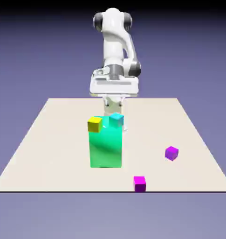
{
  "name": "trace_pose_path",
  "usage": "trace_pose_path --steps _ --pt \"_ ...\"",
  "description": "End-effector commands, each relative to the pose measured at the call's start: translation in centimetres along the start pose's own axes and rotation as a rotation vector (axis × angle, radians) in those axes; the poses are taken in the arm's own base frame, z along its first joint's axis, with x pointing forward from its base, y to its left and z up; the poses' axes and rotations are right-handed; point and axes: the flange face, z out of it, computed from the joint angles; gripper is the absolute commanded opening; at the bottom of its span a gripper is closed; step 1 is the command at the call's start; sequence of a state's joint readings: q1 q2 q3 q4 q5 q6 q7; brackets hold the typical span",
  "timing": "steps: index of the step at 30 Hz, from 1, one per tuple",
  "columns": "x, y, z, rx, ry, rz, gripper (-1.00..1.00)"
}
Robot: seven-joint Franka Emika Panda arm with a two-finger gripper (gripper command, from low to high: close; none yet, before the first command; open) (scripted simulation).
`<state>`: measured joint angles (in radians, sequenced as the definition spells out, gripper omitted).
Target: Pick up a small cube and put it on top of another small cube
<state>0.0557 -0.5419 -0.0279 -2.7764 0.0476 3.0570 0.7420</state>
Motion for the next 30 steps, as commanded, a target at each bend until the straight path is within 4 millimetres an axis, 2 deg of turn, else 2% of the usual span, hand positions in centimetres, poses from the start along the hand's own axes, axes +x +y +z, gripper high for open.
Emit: trace_pose_path --steps 1,2,7,13,20,30 --pt "0.6 -0.8 0.2 0.029 -0.001 0.038 0.0" --pt "1.1 -1.3 0.7 0.038 -0.012 0.08 0.0" --pt "1.8 1.1 7.0 -0.147 -0.196 0.341 0.0" --pt "1.0 4.3 14.1 -0.352 -0.414 0.656 0.0" --pt "-1.5 7.8 21.6 -0.56 -0.669 1.016 0.0" --pt "-6.6 12.1 31.0 -0.778 -1.048 1.497 0.0"
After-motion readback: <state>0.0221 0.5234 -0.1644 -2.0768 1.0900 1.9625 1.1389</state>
